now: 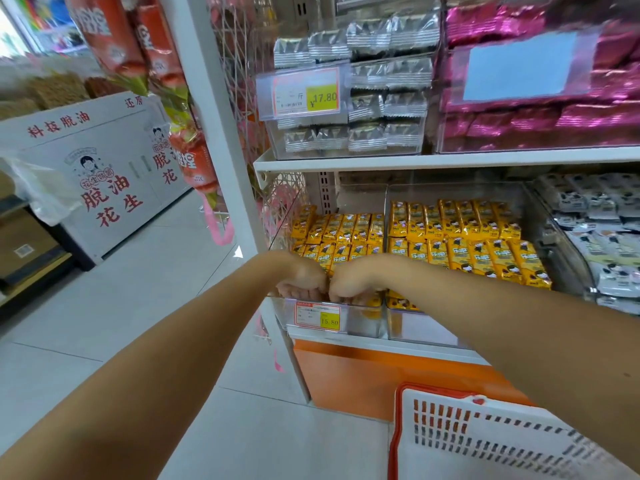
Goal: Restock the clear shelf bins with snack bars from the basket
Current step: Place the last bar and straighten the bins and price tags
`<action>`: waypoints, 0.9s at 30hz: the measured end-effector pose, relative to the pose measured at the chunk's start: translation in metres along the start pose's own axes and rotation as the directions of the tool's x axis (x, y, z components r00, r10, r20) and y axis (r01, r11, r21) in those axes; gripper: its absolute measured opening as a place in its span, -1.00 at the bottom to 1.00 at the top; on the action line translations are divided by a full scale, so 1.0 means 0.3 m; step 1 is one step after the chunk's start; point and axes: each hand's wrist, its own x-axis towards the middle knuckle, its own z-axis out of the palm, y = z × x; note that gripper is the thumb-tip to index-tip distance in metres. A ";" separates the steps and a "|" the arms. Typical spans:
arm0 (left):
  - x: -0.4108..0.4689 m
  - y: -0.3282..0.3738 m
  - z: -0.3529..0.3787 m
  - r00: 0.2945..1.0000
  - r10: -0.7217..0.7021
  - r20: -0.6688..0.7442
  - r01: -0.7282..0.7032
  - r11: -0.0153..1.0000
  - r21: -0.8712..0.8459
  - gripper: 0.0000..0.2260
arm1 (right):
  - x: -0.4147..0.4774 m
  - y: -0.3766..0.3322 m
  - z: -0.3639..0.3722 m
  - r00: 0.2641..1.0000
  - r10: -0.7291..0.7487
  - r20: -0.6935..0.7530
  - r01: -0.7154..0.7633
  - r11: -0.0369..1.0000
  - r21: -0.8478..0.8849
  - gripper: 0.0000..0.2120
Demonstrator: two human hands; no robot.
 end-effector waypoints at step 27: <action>-0.280 0.811 0.506 0.574 0.773 -0.271 -0.683 0.634 0.363 -0.73 | -1.099 0.950 -0.052 0.803 0.218 -0.555 -0.303 0.951 -0.065 -0.77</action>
